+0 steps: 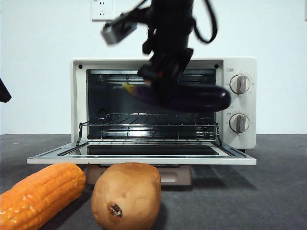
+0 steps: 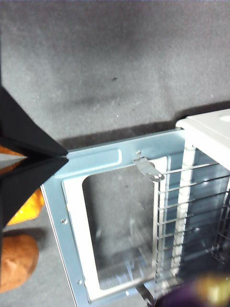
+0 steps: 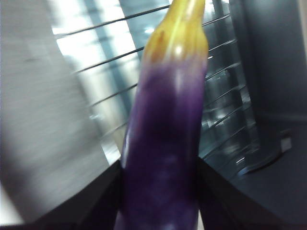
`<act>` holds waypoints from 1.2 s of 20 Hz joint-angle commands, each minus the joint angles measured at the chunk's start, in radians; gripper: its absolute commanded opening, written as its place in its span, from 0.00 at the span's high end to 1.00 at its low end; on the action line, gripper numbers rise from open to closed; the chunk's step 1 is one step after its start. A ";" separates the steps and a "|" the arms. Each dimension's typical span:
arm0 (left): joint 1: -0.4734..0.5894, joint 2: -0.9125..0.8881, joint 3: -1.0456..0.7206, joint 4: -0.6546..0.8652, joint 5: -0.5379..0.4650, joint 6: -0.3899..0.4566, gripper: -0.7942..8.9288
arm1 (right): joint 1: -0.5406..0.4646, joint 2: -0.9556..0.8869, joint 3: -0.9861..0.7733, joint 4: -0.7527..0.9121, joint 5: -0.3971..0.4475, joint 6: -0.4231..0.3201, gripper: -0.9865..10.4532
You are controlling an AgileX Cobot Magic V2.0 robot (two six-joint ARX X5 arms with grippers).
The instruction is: Take the eggplant from the table,put the eggplant in the oven
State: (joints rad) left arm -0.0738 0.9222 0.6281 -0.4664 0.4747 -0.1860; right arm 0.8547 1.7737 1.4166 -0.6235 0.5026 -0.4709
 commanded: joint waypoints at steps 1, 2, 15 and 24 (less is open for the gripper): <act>0.001 0.006 0.008 0.019 0.008 -0.002 0.91 | 0.012 0.051 0.026 0.100 0.048 -0.077 0.82; 0.001 0.006 0.008 0.018 0.008 -0.002 0.91 | 0.011 0.068 0.026 0.154 0.063 -0.105 0.82; 0.001 0.006 0.008 0.018 0.023 -0.002 0.91 | 0.012 0.169 0.025 0.361 0.154 -0.209 0.66; 0.001 0.007 0.008 0.018 0.023 -0.002 0.91 | 0.066 0.169 0.025 0.360 0.161 -0.184 0.66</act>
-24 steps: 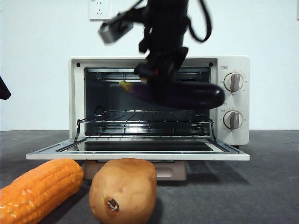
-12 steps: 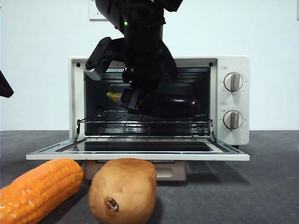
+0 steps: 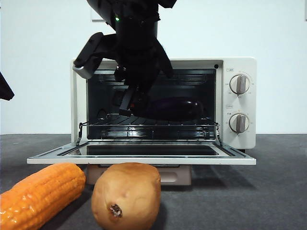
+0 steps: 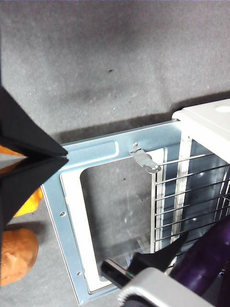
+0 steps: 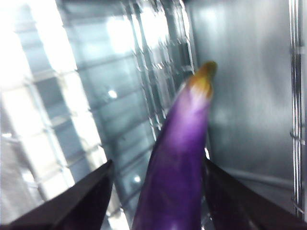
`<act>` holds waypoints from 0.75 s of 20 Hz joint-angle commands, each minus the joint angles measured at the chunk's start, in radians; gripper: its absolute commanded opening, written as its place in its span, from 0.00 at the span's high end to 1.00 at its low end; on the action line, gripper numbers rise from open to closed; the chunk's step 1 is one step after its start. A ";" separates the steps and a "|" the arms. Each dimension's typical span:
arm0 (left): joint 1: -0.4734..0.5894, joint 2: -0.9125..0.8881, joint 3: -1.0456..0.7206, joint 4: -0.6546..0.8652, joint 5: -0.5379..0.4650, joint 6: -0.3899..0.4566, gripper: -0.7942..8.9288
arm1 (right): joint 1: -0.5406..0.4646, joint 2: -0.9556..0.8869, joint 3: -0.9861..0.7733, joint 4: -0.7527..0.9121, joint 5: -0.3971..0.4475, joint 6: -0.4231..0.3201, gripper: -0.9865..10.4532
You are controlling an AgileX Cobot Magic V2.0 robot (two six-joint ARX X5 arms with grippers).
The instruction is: Take the eggplant from the table,put the eggplant in the oven
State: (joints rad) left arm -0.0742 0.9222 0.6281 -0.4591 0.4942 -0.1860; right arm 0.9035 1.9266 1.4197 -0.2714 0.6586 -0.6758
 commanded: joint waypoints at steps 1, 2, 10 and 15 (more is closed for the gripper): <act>0.001 0.008 0.008 0.011 0.003 -0.002 0.91 | 0.022 0.016 0.022 0.008 0.012 0.022 0.66; 0.001 0.012 0.008 0.011 0.003 -0.002 0.91 | 0.025 0.016 0.022 0.008 0.024 0.022 0.66; 0.001 0.087 0.008 0.061 0.003 -0.003 0.91 | 0.093 -0.053 0.023 -0.071 0.090 0.105 0.66; 0.001 0.285 0.008 0.138 0.003 -0.003 0.91 | 0.183 -0.264 0.023 -0.341 0.088 0.320 0.78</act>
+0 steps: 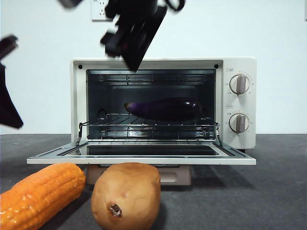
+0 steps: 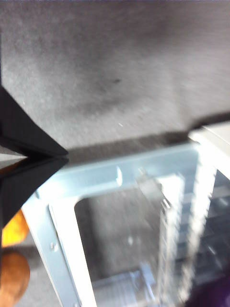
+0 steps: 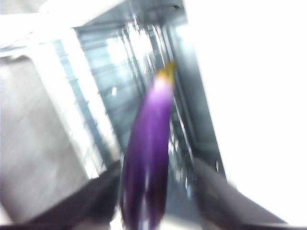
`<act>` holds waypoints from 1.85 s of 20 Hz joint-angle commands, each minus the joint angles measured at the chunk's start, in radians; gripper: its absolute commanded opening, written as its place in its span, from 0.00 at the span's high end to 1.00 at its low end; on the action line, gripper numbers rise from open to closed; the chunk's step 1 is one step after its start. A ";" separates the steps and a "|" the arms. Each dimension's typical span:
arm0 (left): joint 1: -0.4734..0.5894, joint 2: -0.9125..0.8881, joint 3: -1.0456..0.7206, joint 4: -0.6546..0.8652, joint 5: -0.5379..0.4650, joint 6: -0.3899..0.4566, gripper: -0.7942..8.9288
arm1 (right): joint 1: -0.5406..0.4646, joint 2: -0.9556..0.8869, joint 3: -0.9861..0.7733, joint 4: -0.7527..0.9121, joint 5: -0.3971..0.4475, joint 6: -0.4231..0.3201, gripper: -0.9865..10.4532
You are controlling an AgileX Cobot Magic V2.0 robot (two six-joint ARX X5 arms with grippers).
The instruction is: Take the eggplant from the table,put the eggplant in the oven
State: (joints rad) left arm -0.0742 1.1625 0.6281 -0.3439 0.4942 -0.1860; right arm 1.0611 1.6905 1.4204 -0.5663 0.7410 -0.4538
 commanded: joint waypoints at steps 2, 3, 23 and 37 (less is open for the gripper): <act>0.001 0.128 0.008 0.059 0.003 -0.003 0.91 | 0.051 -0.129 0.021 -0.167 -0.013 0.182 0.86; 0.001 0.167 0.008 0.075 0.004 -0.003 0.91 | 0.062 -0.183 0.022 -0.217 -0.016 0.212 0.89; 0.002 0.390 0.011 0.092 0.393 0.052 0.91 | 0.085 -0.660 0.021 -0.303 -0.017 0.317 0.91; 0.041 0.390 0.098 0.222 0.668 0.003 0.91 | 0.085 -0.747 0.021 -0.409 -0.015 0.403 0.91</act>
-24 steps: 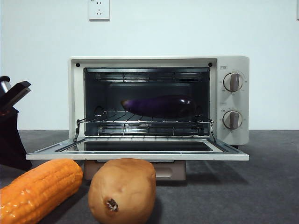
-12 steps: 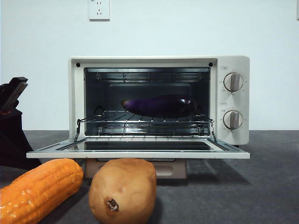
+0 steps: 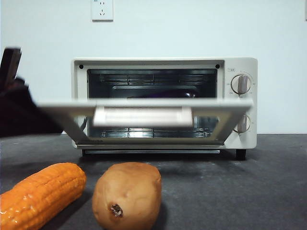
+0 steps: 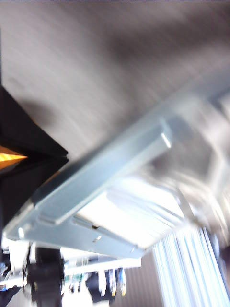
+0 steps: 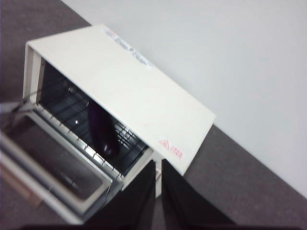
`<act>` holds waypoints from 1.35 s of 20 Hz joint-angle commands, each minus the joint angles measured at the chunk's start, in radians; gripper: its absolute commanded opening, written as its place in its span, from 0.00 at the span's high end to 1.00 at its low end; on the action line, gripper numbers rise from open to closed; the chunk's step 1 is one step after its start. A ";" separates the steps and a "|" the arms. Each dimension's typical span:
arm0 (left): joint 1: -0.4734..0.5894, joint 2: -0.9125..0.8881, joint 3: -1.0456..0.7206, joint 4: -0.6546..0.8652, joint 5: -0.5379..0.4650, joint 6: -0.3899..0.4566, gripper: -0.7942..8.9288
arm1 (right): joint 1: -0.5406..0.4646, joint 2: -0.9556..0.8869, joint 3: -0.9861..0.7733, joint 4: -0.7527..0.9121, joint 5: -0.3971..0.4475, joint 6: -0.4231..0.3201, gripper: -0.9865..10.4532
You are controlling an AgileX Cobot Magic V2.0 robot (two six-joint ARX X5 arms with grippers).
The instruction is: Take the eggplant from the table,put the eggplant in the oven
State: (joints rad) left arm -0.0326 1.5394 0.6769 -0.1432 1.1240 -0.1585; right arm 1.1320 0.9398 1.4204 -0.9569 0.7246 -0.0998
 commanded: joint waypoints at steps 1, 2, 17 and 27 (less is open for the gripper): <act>0.001 0.013 0.068 0.030 0.038 -0.037 0.91 | 0.014 0.004 0.021 -0.031 0.001 0.056 0.91; 0.002 0.013 0.091 0.044 0.038 -0.054 0.91 | 0.014 0.004 0.021 -0.048 0.001 0.069 0.91; -0.005 -0.028 0.388 0.135 -0.027 -0.274 0.91 | 0.010 0.007 -0.026 -0.211 -0.080 0.153 0.91; -0.178 -0.310 0.387 -0.366 -0.566 0.082 0.91 | -0.090 0.006 -0.253 -0.146 -0.158 0.152 0.91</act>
State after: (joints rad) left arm -0.1913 1.2434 1.0462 -0.4866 0.6338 -0.1837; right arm 1.0428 0.9375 1.1736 -1.1206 0.5804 0.0349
